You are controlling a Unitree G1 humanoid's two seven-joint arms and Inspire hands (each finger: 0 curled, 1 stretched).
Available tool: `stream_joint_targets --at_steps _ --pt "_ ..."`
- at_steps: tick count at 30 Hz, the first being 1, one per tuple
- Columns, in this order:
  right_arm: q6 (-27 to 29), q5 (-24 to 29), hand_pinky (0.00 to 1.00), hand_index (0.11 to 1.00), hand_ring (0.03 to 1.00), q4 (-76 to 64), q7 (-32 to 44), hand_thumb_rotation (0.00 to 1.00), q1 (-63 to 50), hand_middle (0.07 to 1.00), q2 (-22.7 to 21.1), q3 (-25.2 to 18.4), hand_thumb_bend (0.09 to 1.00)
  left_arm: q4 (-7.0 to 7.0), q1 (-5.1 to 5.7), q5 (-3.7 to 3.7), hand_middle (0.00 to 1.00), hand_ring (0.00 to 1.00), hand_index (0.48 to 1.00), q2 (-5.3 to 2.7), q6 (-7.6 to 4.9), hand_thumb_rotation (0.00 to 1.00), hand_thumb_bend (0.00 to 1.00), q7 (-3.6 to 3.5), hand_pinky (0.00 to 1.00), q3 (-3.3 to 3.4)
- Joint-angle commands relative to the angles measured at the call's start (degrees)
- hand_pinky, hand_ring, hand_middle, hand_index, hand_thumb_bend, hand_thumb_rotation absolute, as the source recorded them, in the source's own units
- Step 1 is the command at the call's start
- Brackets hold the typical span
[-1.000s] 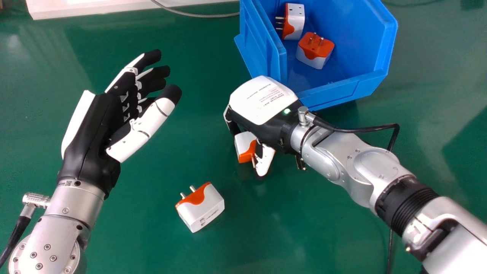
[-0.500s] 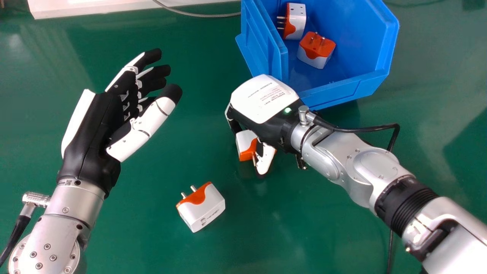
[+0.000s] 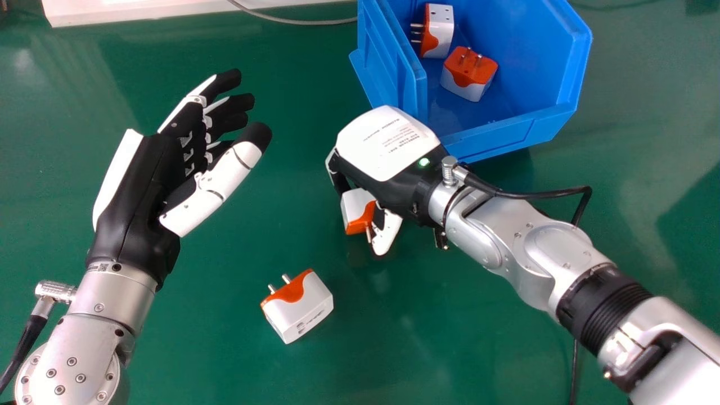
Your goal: Pick all objects and put in blue box
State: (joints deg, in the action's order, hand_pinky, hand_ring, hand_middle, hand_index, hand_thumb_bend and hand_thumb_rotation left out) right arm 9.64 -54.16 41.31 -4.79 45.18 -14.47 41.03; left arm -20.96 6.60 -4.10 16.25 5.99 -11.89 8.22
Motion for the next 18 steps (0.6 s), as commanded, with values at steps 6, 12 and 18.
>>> stream_joint_targets --at_steps 6,12,18 --pt "0.0 0.7 0.32 0.476 0.386 -9.4 1.2 0.0 -3.0 0.48 -2.0 -2.4 0.508 0.11 -0.99 0.32 0.86 0.87 0.889 0.29 -0.61 0.58 0.59 0.04 0.81 0.25" --pt "0.7 0.4 0.35 0.467 0.417 -15.1 0.0 0.0 -7.1 0.5 -3.9 -3.3 0.503 0.93 -1.43 0.16 0.86 0.87 0.889 0.42 -1.04 0.58 0.59 -0.16 0.81 0.44" --pt "0.7 1.8 0.35 0.476 0.422 -23.9 1.6 0.0 -13.5 0.511 -6.4 -6.2 0.501 2.01 -2.15 -0.2 0.86 0.87 0.889 0.66 -1.31 0.58 0.59 -0.53 0.81 0.87"
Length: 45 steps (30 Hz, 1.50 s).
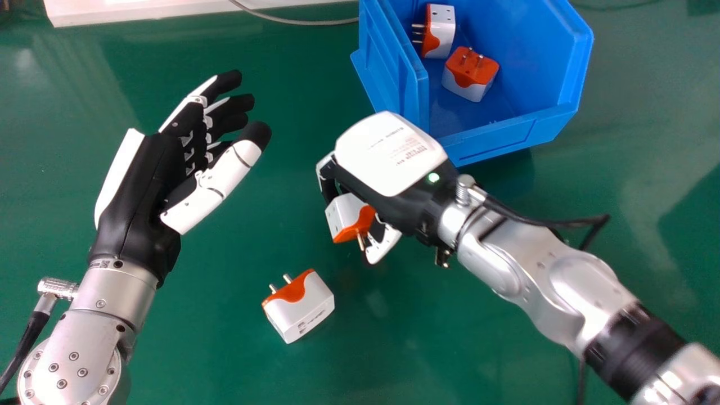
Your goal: Pick all objects and put in blue box
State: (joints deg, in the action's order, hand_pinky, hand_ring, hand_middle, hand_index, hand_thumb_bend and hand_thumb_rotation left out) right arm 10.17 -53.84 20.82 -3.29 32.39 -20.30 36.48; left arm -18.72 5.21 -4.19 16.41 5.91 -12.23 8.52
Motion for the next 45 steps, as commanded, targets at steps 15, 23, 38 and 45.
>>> stream_joint_targets --at_steps 15,23,38,45 --pt "0.0 4.6 0.35 0.495 0.422 -22.0 3.5 0.0 -15.5 0.511 -4.6 -9.6 0.498 2.13 -2.0 -0.42 0.86 0.87 0.889 0.9 -1.78 0.58 0.6 -0.7 0.82 1.43" --pt "-0.8 4.3 0.35 0.499 0.426 -30.7 6.6 0.0 -20.9 0.514 -7.5 -14.7 0.497 2.89 -2.24 -0.45 0.86 0.87 0.885 0.98 -2.07 0.58 0.62 -0.88 0.82 1.72" --pt "-4.8 7.5 0.35 0.507 0.428 -47.4 12.4 0.0 -29.6 0.519 -11.3 -30.8 0.496 3.08 -2.4 -0.47 0.86 0.87 0.882 1.09 -1.65 0.59 0.64 -1.16 0.83 2.2" --pt "-6.4 7.4 0.35 0.513 0.428 -46.3 11.1 0.0 -26.4 0.517 -9.9 -34.8 0.496 2.66 -2.56 -0.32 0.86 0.86 0.882 1.15 -1.05 0.59 0.65 -1.16 0.83 2.16"
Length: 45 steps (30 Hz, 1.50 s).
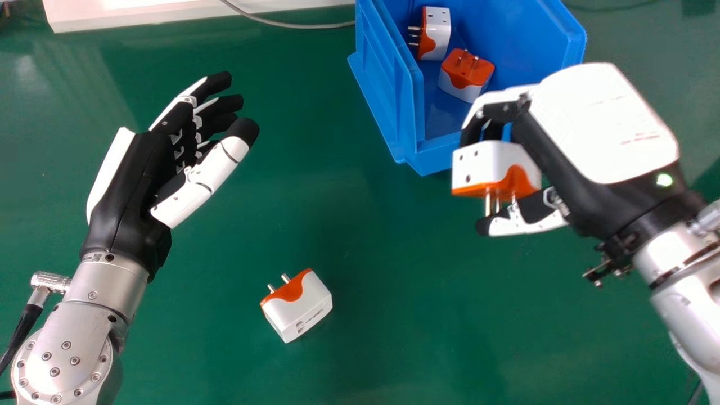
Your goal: Pick all objects and put in blue box
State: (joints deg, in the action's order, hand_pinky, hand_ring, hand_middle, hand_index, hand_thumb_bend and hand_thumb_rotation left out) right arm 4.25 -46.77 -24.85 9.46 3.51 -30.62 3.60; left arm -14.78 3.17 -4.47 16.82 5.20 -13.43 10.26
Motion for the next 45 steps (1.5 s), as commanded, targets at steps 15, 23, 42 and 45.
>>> stream_joint_targets --at_steps 15,23,42,45 --pt "-1.4 -3.6 0.35 0.516 0.429 18.5 -7.5 0.0 20.5 0.509 1.0 2.1 0.496 -1.79 -0.1 0.48 0.86 0.86 0.881 0.36 -0.35 0.58 0.65 0.56 0.82 -0.18" --pt "-1.4 -4.2 0.35 0.511 0.429 35.3 -10.3 0.0 33.4 0.509 2.4 7.3 0.496 -2.4 0.37 0.66 0.86 0.86 0.881 0.17 -0.33 0.58 0.65 0.77 0.82 -0.51" --pt "-1.0 -8.6 0.35 0.503 0.429 70.8 -21.9 0.0 57.8 0.515 6.3 20.7 0.496 -2.33 0.81 0.18 0.86 0.86 0.881 0.1 -0.46 0.59 0.66 0.59 0.82 -0.27" --pt "-1.7 -9.2 0.34 0.493 0.433 75.4 -23.5 0.0 60.7 0.515 7.2 22.8 0.497 -2.29 0.88 0.1 0.86 0.86 0.882 -0.05 -0.41 0.59 0.66 0.64 0.82 -0.31"
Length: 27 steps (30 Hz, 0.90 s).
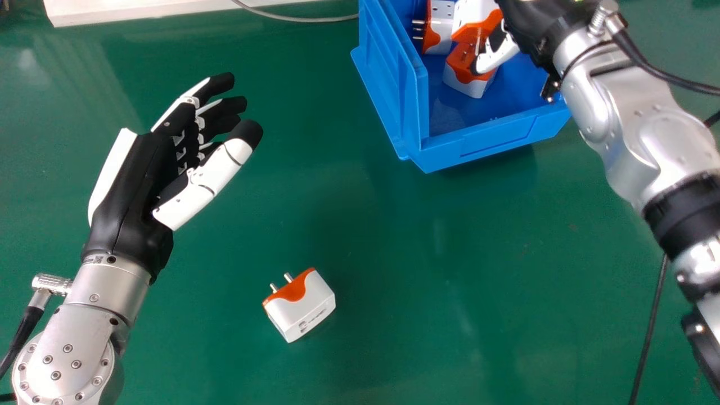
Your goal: Pick all objects and put in blue box
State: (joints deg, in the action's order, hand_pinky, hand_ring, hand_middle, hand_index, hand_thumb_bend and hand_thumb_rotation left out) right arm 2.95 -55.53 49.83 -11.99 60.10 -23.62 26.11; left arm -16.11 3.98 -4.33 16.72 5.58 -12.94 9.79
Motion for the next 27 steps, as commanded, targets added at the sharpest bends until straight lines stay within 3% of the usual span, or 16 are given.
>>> stream_joint_targets --at_steps 1,5,18,22,26,27 --pt "-0.7 -0.6 0.34 0.493 0.433 2.3 -2.4 0.0 5.1 0.515 0.7 1.0 0.497 -0.84 0.05 -0.06 0.86 0.86 0.882 -0.02 -0.86 0.59 0.66 0.17 0.82 0.13" --pt "-1.2 -0.5 0.34 0.488 0.436 6.7 -3.4 0.0 7.9 0.513 2.1 2.7 0.498 -1.22 0.21 -0.18 0.86 0.86 0.882 -0.19 -0.63 0.59 0.67 0.22 0.82 0.11" --pt "0.7 1.8 0.34 0.478 0.445 13.8 -7.7 0.0 10.6 0.51 4.3 4.7 0.499 -3.98 0.82 0.15 0.86 0.87 0.881 -0.85 1.05 0.59 0.66 0.94 0.82 -0.84" --pt "1.2 3.1 0.34 0.48 0.445 14.4 -7.2 0.0 9.8 0.51 4.4 4.4 0.499 -4.03 0.7 0.23 0.86 0.87 0.88 -0.79 1.07 0.59 0.66 1.02 0.82 -1.04" --pt "-2.1 7.3 0.34 0.489 0.449 13.9 -1.3 0.0 9.1 0.51 5.8 1.8 0.499 -3.68 1.01 0.18 0.86 0.87 0.88 -0.73 0.42 0.59 0.65 1.0 0.82 -1.07" --pt "-2.7 8.1 0.36 0.487 0.455 13.5 -0.5 0.0 8.8 0.552 5.9 1.5 0.496 -3.55 1.05 0.14 0.86 0.87 0.88 -0.71 0.25 0.59 0.65 0.95 0.82 -1.02"
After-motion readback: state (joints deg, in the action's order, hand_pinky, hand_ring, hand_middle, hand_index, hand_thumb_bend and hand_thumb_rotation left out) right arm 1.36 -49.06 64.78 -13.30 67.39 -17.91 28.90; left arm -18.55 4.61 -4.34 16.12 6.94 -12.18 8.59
